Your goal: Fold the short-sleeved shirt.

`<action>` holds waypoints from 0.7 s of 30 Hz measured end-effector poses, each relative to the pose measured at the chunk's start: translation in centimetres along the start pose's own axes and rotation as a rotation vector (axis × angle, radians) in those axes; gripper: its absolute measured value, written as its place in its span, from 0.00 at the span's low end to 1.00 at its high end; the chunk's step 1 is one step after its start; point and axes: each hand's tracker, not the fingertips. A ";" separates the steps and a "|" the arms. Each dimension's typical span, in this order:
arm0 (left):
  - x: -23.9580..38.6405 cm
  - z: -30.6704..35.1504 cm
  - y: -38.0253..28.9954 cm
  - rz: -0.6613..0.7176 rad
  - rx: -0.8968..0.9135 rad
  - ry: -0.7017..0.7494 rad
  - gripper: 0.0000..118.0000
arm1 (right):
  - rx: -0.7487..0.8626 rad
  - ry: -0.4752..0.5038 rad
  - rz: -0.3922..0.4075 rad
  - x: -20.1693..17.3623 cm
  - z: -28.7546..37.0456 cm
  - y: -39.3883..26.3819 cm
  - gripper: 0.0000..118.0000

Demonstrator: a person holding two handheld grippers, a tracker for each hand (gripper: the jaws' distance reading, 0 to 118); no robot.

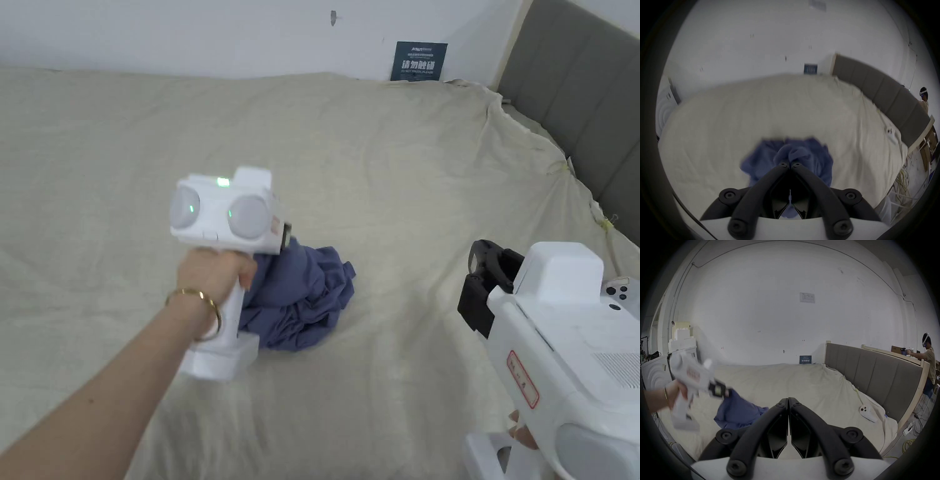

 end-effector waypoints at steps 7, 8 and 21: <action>2.6 -3.8 -9.5 -0.053 -0.074 0.046 0.15 | -0.030 0.018 -0.006 -0.4 -1.1 -1.3 0.00; 2.0 -4.5 -9.1 -0.035 -0.087 0.038 0.21 | -0.033 0.021 -0.004 -0.6 -1.2 -1.4 0.00; -4.5 10.6 -3.4 0.239 0.536 0.031 1.00 | 0.028 0.067 0.024 -2.2 -1.8 0.1 0.00</action>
